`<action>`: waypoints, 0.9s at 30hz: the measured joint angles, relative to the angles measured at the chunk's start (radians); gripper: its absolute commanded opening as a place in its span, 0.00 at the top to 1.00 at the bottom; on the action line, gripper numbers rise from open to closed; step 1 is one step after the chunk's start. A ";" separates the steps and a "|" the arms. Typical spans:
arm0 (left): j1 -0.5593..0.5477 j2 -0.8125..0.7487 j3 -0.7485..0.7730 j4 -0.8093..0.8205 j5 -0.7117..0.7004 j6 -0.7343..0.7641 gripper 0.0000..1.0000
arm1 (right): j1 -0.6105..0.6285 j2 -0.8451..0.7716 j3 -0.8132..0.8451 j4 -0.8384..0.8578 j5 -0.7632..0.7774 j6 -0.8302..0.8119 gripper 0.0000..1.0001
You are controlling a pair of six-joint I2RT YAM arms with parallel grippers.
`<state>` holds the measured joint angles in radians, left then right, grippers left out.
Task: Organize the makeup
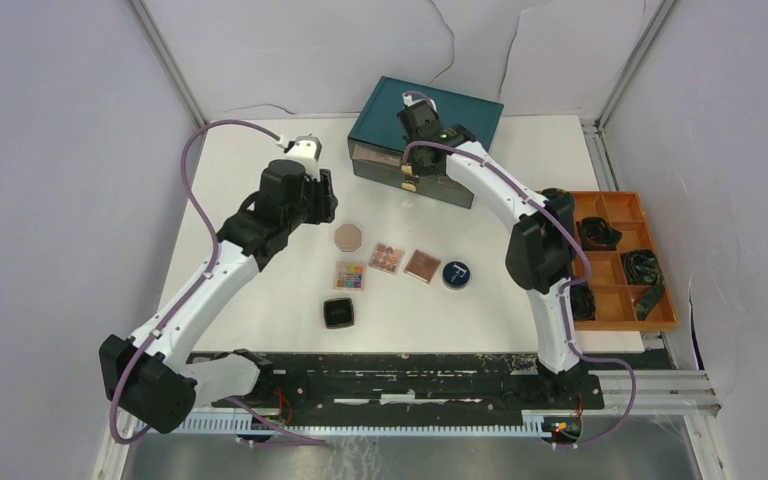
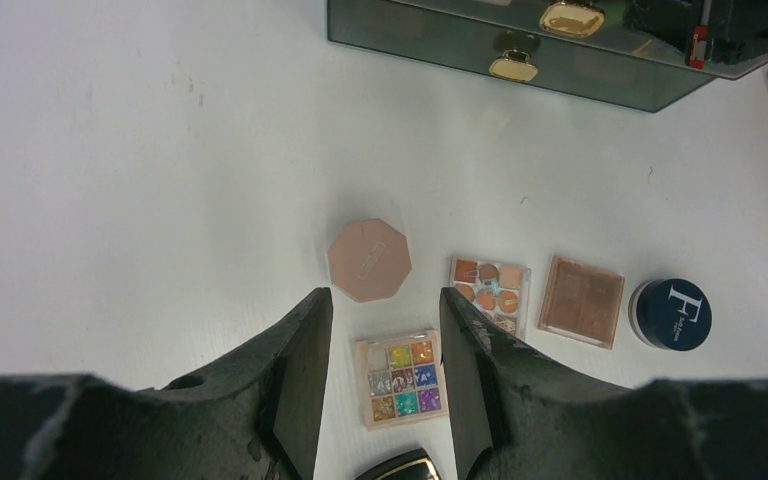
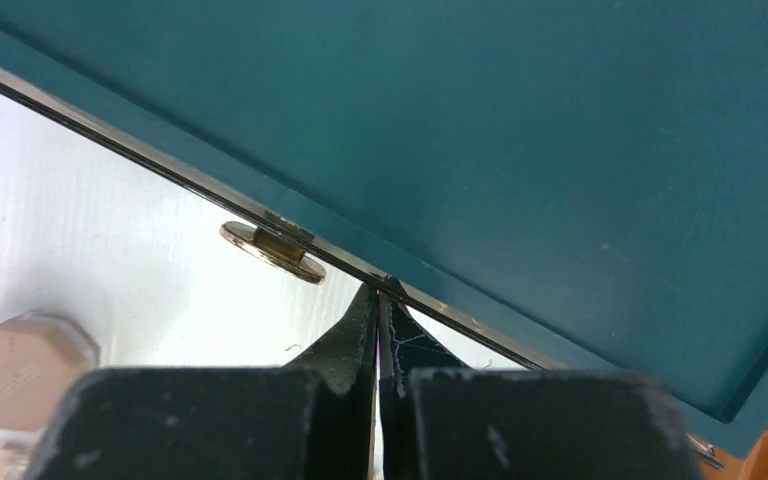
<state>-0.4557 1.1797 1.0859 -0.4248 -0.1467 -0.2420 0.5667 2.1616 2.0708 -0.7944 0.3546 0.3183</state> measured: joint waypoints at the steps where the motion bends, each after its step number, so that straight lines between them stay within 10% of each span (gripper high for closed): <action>1: 0.000 0.000 -0.003 0.000 0.001 0.000 0.47 | 0.000 0.005 0.002 0.001 0.009 -0.004 0.99; 21: 0.000 0.090 -0.029 0.090 0.098 -0.066 0.09 | -0.006 -0.107 -0.120 0.010 -0.008 -0.011 0.86; 27: 0.000 0.196 -0.067 0.260 0.215 -0.188 0.17 | -0.006 -0.334 -0.231 -0.019 -0.021 -0.020 0.75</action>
<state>-0.4553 1.3758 1.0191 -0.1646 0.0681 -0.4297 0.5602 1.8278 1.8400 -0.8139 0.3340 0.2985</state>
